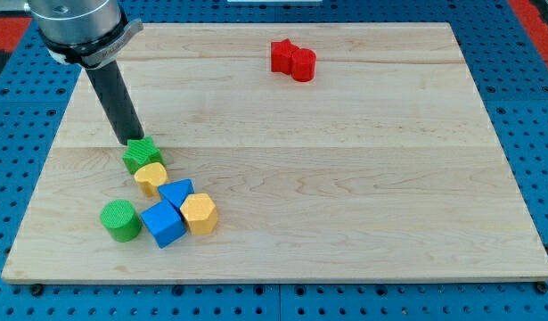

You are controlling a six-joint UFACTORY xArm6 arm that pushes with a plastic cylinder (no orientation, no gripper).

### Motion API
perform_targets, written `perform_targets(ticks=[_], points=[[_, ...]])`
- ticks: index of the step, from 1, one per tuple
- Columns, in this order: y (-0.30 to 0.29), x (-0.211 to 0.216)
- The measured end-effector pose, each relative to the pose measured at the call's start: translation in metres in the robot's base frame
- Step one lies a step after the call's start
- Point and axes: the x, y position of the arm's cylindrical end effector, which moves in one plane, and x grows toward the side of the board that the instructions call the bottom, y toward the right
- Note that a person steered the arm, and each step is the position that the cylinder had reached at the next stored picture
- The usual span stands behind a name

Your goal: Slide the red star into the top side of the green star

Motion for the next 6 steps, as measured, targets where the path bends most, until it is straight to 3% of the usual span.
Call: perform_targets(ticks=[1, 2, 3, 6], points=[[0.008, 0.026], [0.009, 0.026], [0.016, -0.009], [0.143, -0.026]])
